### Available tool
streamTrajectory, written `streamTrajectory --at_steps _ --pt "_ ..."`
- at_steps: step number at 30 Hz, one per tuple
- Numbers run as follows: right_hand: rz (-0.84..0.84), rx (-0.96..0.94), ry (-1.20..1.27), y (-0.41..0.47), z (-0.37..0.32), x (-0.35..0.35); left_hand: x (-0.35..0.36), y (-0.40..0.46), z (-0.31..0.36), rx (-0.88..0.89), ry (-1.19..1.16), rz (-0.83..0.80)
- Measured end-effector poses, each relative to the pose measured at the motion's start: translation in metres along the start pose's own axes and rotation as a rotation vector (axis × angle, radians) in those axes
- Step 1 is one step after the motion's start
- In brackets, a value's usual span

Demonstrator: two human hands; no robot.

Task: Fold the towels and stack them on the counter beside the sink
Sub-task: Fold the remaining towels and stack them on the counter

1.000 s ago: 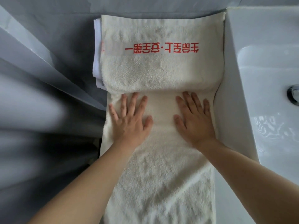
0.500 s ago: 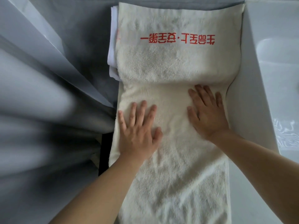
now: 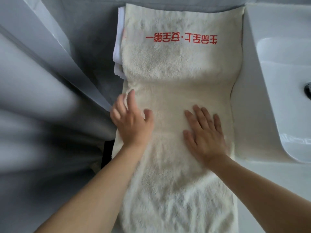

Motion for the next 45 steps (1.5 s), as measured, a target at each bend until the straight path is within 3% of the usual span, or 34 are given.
streamTrajectory --at_steps 3,7,9,13,22,26,30,32,34,38,39,42,45 --pt "-0.014 0.002 -0.012 0.001 0.001 0.0 -0.009 0.034 -0.01 -0.35 -0.063 -0.033" --pt "0.0 0.003 0.005 0.002 -0.001 0.0 -0.015 0.058 -0.016 -0.397 -0.083 -0.301" --pt "0.008 -0.002 0.02 0.001 -0.002 -0.001 -0.02 0.059 -0.013 -0.466 -0.311 -0.355" --pt "0.017 0.002 0.027 0.0 -0.001 -0.004 -0.033 0.065 -0.005 -0.587 -0.808 -0.309" --pt "0.011 0.009 0.046 0.0 -0.001 -0.004 -0.046 0.064 -0.008 -0.808 -1.348 -0.319" --pt "0.016 0.01 0.057 0.0 -0.001 -0.004 -0.038 0.065 -0.013 -0.846 -1.22 -0.437" --pt "0.033 0.007 0.067 0.001 0.0 -0.003 -0.029 0.072 -0.02 -0.863 -1.142 -0.242" --pt "0.036 0.006 0.073 0.001 0.0 -0.002 -0.026 0.074 -0.026 -0.703 -0.796 -0.145" --pt "0.03 0.009 0.071 0.001 0.0 -0.003 -0.026 0.075 -0.023 -0.444 -0.376 -0.224" --pt "0.023 0.016 0.068 0.002 0.001 -0.002 -0.019 0.084 -0.013 -0.327 -0.113 -0.407" --pt "0.027 0.014 0.067 0.002 0.001 -0.002 -0.02 0.09 -0.011 -0.351 -0.168 -0.382" --pt "0.031 0.015 0.063 0.002 0.0 -0.003 -0.024 0.1 -0.005 -0.606 -0.741 -0.225" --pt "0.029 0.017 0.06 0.002 0.0 -0.003 -0.025 0.103 -0.012 -0.655 -1.017 -0.253"
Point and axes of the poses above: each hand's wrist, its own y-axis towards the middle knuckle, its own x-axis out of the palm, z = x × y, the point moved 3 cm from there along y, towards the middle knuckle, and after that the axes turned 10 degrees about x, right-handed, at the moved point
